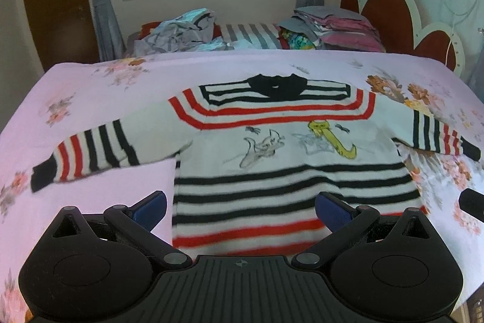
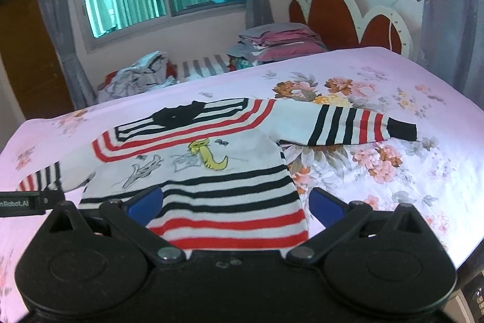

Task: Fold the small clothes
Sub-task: 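Move the right tool to the sleeve's black cuff and grasp it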

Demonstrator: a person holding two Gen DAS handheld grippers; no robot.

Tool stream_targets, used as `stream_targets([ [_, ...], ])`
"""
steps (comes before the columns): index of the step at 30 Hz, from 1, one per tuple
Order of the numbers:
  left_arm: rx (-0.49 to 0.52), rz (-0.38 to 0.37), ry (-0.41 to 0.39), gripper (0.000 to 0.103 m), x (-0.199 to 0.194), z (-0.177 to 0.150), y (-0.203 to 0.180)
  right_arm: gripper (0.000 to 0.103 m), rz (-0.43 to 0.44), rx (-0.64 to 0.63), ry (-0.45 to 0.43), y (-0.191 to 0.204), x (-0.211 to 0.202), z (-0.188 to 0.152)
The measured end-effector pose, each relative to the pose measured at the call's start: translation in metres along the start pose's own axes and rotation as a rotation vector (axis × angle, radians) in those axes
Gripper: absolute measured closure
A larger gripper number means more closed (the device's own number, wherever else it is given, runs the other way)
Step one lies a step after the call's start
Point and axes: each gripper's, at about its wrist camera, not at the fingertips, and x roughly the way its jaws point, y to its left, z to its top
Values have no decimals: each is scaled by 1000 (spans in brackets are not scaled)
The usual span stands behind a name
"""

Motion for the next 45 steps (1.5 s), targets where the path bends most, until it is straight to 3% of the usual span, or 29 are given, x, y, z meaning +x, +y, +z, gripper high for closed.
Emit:
stream_targets([
  [10,5,-1,13,0,51,35,8,0,-74,42,15,-1,38,17],
  [19,-18,41,24,0,87,52,-17,0,-61,25,43,-37,84,36],
  [24,-50,45,30,0,109,58,-46,1,-61,25,62,-75,112,50],
  [31,-53,15,59,0,148,65,-90,13,-104,78,89,-147,157,60],
  [38,-43,27,85,0,181,70,-124,19,-171,195,140,-223,199,63],
  [45,-42,53,74,0,191,73,-134,19,-214,327,188,-284,239,66],
])
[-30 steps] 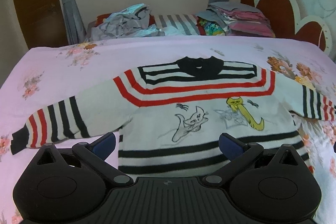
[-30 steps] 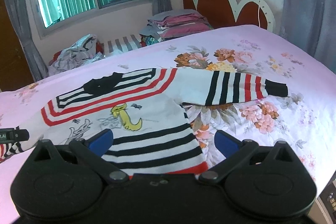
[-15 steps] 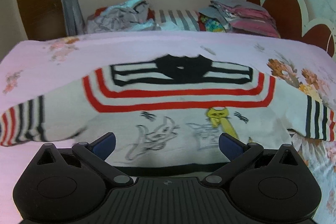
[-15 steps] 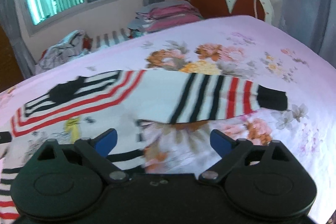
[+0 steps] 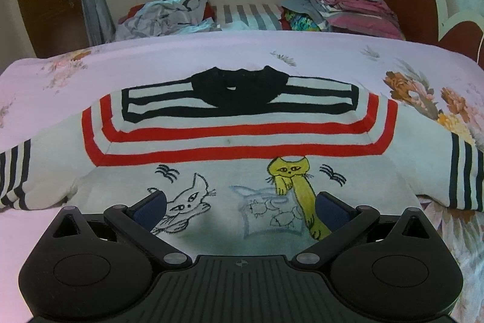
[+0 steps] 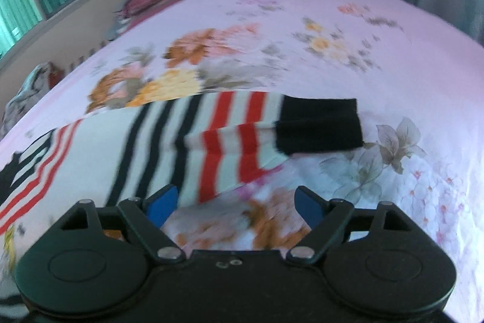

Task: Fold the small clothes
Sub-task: 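Move the right tool to the sleeve's black cuff and grasp it, then fold the held sleeve across the sweater front with the right tool, release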

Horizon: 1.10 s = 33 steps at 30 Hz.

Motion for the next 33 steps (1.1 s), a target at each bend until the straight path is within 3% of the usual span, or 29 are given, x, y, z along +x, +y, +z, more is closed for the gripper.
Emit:
stream_targets([
  [5,-15,2,-12,0,1,2,3,23,4,45,-6,-9,21,13],
  [8,-17,-7,4,0,4,5,4,40,2,68,-32,-11,30,20],
  [10,-23,-13,3,0,5,5,5,57,-7,72,-49,-12,33,23],
  [11,-26,-21,-8,0,5,4,6,60,-10,71,-58,-12,33,24],
  [13,-38,-35,-22,0,4,4,8,77,-5,62,-78,-11,32,24],
  [16,-69,-47,-5,0,8,7,14,89,21,35,-121,-6,23,27],
  [19,-102,-60,1,0,11,10,23,92,84,-9,-175,13,7,32],
  [25,-168,-109,-19,0,6,24,53,93,286,-240,-235,111,-30,27],
  [29,-196,-140,-53,0,4,30,81,93,418,-354,-202,184,-41,0],
  [33,-225,-158,-31,0,11,29,110,93,496,-468,-126,252,-37,-40],
])
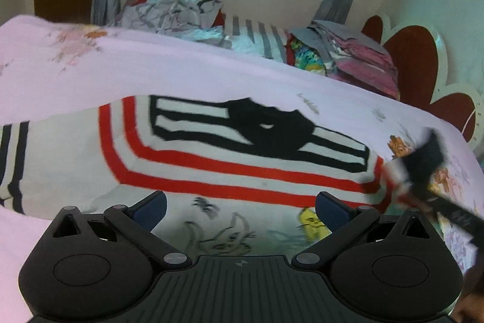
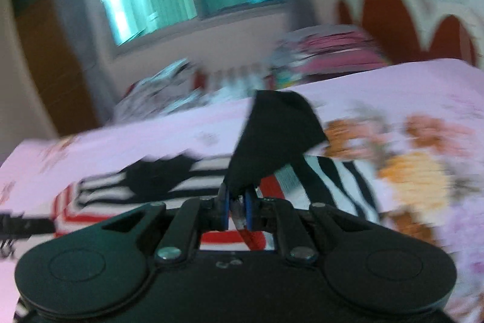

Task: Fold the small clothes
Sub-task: 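Fold the held sleeve across the sweater front with the right tool, release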

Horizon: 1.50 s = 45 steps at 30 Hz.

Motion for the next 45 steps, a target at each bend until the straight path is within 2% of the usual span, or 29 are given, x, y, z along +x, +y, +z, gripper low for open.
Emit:
stream_targets([
  [2,-19,-3,23,0,5,0,14,92,35,-25,53,25,19,-9],
  [5,-35,-13,45,0,13,-2,28,82,71,-47,125,54,45,-21],
  [7,-51,-42,80,0,23,-3,34,72,90,-40,159,67,49,-29],
  [9,-64,-98,131,0,36,-6,35,68,95,-34,157,73,38,-37],
  [11,-65,-150,175,0,49,-10,30,67,59,-49,130,68,20,-36],
  [14,-68,-237,246,0,70,-19,14,56,-32,-60,109,46,-4,-42],
  [17,-51,-296,274,1,83,-27,-8,52,-124,-48,110,16,-23,-48],
  [18,-44,-311,279,8,87,-31,-16,51,-154,-34,112,6,-29,-51],
  [19,-40,-326,290,29,92,-33,-22,51,-173,-21,112,-2,-31,-54],
  [20,-41,-346,313,36,99,-34,-27,51,-193,-2,111,-11,-35,-57],
  [21,-49,-345,316,39,102,-36,-32,51,-209,9,109,-17,-37,-60],
  [23,-47,-335,290,44,105,-37,-39,51,-246,29,108,-31,-40,-65],
  [24,-45,-329,280,51,104,-39,-40,51,-260,41,109,-36,-39,-66],
  [27,-51,-357,269,92,106,-38,-40,51,-299,79,116,-52,-33,-68],
  [30,-35,-365,226,94,99,-35,-43,47,-303,117,128,-63,-24,-68],
  [34,-57,-384,111,94,77,-13,-34,46,-306,114,143,-68,-11,-67],
  [38,-74,-343,28,94,59,15,-4,49,-276,128,151,-68,0,-62],
  [42,-96,-235,20,94,64,19,36,61,-251,108,162,-60,12,-58],
  [45,-97,-167,48,94,74,10,55,77,-245,77,174,-51,21,-57],
])
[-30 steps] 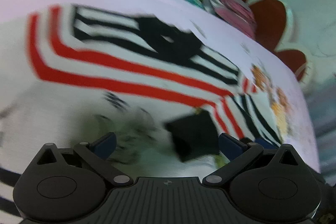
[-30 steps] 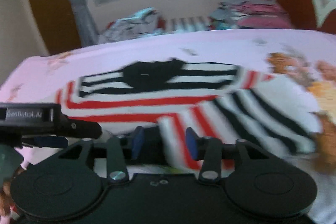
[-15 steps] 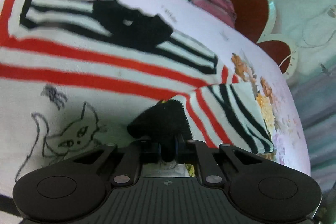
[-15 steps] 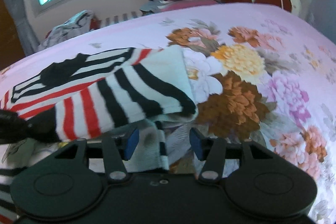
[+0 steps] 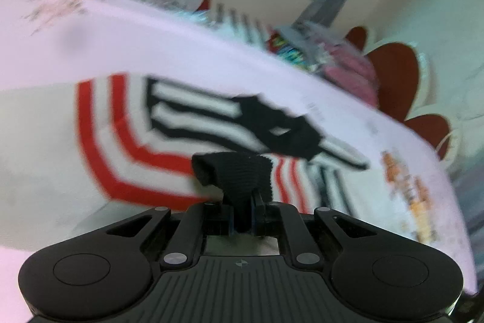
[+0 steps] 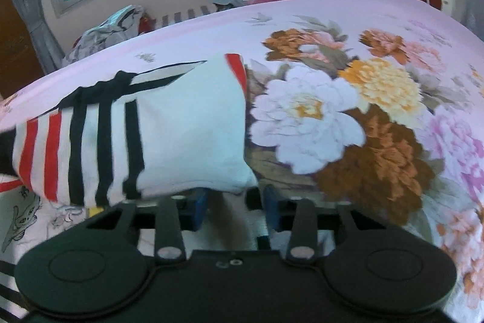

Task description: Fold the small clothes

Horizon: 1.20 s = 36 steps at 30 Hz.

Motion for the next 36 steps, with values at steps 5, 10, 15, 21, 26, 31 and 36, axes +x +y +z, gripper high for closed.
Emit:
stream_targets([
  [5,10,45,36,94,18,-16,11,89,-18,46,-3,-12,0,-3],
  [10,36,62,25,92,16,-15,9,90,-16,67,12,-21,-2,-8],
  [15,34,121,-70,36,-19,-15,10,72,23,61,-10,-28,-27,-6],
  [21,158,64,-103,36,-28,-8,-18,57,39,28,-65,-32,-31,19],
  [26,210,36,-52,36,4,-11,-38,51,86,61,-34,-26,9,44],
  [31,206,57,-11,36,24,-17,-34,48,118,92,-10,-17,46,69],
  [36,223,51,-3,36,30,-23,-29,48,136,138,3,-14,78,93],
])
